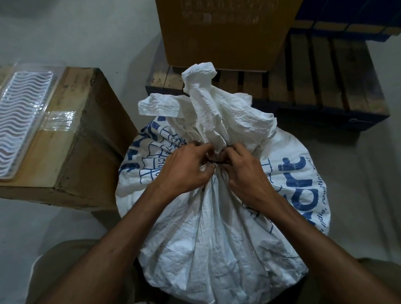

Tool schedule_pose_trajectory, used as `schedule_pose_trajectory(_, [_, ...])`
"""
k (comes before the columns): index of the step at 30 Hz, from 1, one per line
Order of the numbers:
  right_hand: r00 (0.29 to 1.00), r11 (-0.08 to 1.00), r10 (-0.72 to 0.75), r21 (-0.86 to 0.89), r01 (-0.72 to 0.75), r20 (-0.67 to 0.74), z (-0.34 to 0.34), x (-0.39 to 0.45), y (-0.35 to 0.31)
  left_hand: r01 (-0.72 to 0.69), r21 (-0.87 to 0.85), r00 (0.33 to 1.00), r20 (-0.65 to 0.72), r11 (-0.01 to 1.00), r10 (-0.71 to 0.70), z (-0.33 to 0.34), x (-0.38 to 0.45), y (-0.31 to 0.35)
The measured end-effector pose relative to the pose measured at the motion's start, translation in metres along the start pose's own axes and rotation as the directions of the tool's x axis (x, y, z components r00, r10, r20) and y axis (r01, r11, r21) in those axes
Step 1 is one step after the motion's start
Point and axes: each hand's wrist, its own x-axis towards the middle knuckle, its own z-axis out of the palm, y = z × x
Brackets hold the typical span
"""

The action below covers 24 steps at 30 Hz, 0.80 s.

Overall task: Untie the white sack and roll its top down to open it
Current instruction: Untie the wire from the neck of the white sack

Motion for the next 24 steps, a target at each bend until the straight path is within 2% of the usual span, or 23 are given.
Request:
schedule_pose_trajectory(6, [0.998, 0.999, -0.053, 0.005, 0.053, -0.021, -0.007, -0.002, 0.000, -0.009, 0.012, 1.000, -0.005, 1.000, 0.009, 0.001, 0.002, -0.001])
schedule_pose_trajectory(13, [0.991, 0.994, -0.102, 0.030, 0.105, -0.084, -0.011, -0.005, 0.002, 0.087, -0.209, 0.996, 0.034, 0.974, -0.082, -0.008, 0.003, 0.001])
schedule_pose_trajectory(20, [0.991, 0.995, -0.064, 0.074, 0.072, -0.115, -0.013, -0.006, 0.006, 0.220, -0.437, 0.975, 0.137, 0.872, -0.177, -0.012, 0.005, -0.002])
schedule_pose_trajectory(24, [0.990, 0.997, -0.028, 0.073, 0.039, -0.136, -0.012, -0.007, 0.009, 0.249, -0.622, 0.968, 0.155, 0.743, -0.195, -0.016, 0.003, -0.003])
